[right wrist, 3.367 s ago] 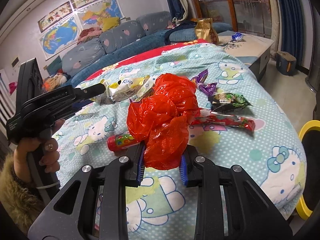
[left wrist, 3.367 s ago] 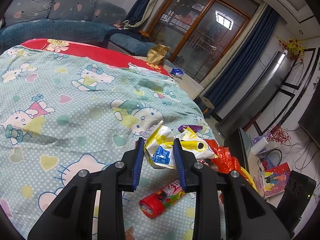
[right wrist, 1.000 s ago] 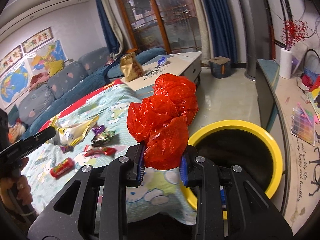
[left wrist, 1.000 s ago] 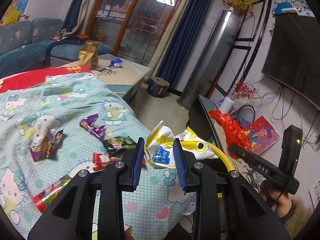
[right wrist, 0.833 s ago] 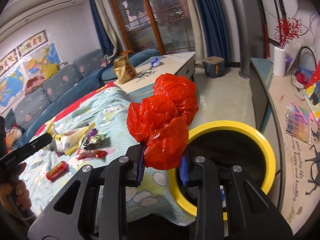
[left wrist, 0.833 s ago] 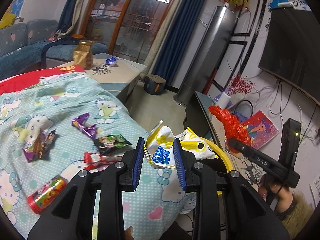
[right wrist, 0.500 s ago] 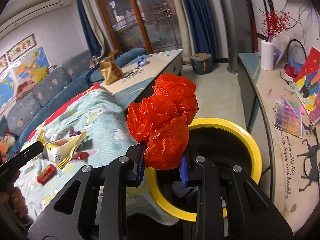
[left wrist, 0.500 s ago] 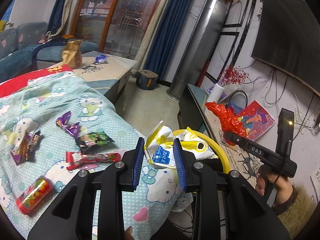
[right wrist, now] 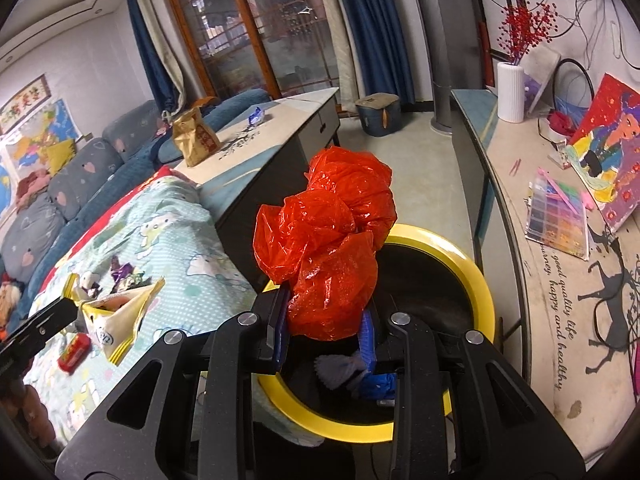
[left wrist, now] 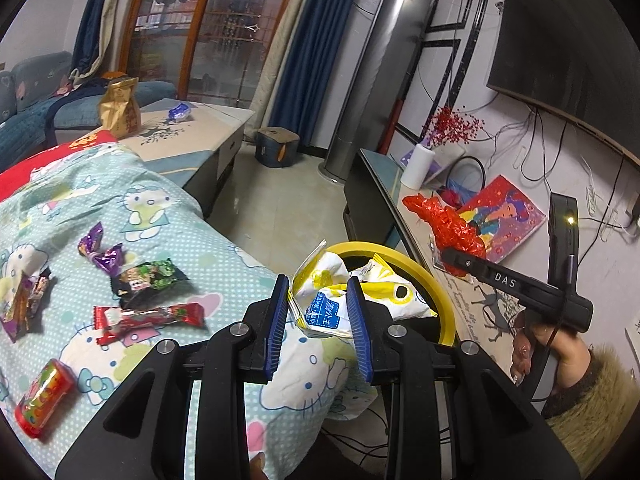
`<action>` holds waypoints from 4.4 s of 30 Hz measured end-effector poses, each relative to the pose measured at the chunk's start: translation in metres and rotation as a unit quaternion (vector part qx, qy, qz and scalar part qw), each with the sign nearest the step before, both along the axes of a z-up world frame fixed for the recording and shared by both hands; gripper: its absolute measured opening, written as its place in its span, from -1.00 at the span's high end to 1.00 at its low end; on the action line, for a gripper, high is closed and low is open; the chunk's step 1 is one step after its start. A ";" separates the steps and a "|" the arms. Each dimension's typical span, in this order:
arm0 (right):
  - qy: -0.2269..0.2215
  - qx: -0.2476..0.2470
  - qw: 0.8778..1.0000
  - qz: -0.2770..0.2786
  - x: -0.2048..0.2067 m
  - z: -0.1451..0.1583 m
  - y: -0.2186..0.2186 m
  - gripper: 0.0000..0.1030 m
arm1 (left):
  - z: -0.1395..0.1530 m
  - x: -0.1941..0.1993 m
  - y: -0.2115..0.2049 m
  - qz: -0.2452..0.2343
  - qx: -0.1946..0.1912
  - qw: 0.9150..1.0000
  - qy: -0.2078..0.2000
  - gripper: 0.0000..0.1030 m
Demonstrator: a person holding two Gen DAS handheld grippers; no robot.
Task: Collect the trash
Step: 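Carry the chip bag and red netting with both tools over the yellow bin, then open both tools to drop the chip bag and netting into the bin, then move both tools back over the candy on the bed, then grasp the red candy tube with the left tool while the right tool grasps the red candy bar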
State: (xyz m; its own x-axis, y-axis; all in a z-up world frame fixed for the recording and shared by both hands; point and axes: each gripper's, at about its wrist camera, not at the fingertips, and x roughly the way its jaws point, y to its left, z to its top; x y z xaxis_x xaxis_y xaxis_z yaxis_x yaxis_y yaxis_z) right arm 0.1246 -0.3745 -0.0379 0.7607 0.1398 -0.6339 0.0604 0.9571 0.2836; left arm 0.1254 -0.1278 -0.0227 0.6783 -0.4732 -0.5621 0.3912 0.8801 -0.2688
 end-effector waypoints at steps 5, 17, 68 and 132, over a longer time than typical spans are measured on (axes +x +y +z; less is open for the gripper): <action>0.007 0.002 1.000 -0.007 0.000 -0.003 -0.007 0.58 | -0.004 0.004 -0.013 -0.011 0.007 1.000 0.003 0.45; 0.028 0.015 0.999 -0.020 0.005 -0.015 -0.027 0.58 | -0.021 0.019 -0.052 -0.041 0.042 0.998 0.010 0.45; -0.026 0.015 0.998 0.064 -0.005 0.016 0.041 -0.30 | 0.000 0.008 0.019 0.091 0.038 0.994 -0.054 -0.87; 0.067 -0.141 0.915 0.373 0.067 -0.044 0.273 0.45 | -0.074 -0.017 0.190 0.151 0.090 0.980 0.090 -0.63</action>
State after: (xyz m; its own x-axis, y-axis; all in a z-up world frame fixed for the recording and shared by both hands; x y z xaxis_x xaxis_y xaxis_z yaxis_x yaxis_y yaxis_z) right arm 0.1916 -0.1018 -0.0822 0.4330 0.4055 -0.8051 -0.6229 0.7801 0.0579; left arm 0.1081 0.0626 -0.0963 0.6547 -0.1489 -0.7411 0.0667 0.9880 -0.1395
